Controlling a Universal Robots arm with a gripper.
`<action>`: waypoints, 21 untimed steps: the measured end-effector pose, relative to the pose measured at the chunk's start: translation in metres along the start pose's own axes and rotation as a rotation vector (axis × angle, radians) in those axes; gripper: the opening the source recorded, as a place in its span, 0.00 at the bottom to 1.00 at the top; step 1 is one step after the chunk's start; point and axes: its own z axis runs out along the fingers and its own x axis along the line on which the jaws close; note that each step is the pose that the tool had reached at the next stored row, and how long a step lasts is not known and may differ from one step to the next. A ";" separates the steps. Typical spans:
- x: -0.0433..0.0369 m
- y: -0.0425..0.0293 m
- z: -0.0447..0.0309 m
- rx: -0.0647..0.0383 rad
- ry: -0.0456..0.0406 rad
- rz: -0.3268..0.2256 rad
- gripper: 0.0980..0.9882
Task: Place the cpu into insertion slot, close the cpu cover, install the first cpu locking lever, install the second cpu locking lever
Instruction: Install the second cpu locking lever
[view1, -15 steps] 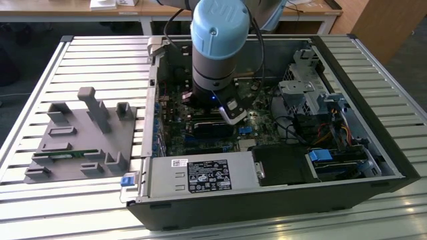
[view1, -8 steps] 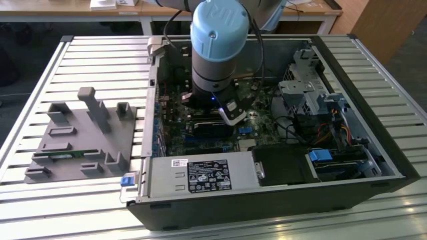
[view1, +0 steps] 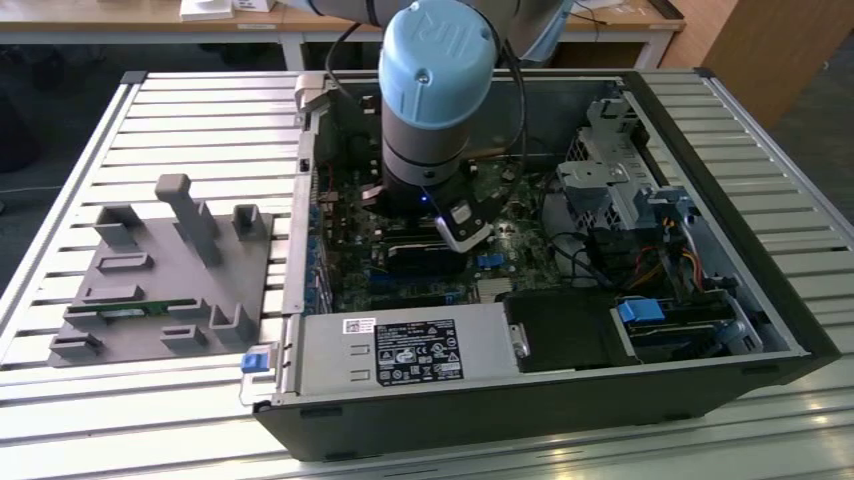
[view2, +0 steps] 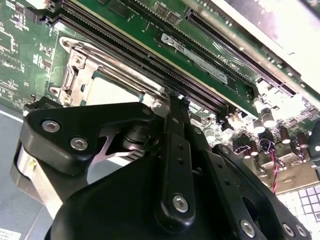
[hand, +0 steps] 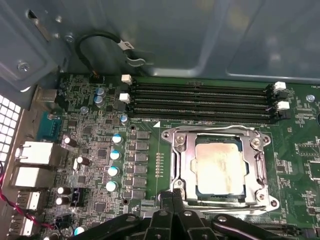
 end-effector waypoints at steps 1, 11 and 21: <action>0.0006 0.0000 0.0003 -0.001 0.0000 0.000 0.01; 0.0033 0.0011 0.0048 -0.009 -0.0001 0.000 0.01; 0.0033 0.0085 -0.0153 -0.009 -0.0002 0.000 0.01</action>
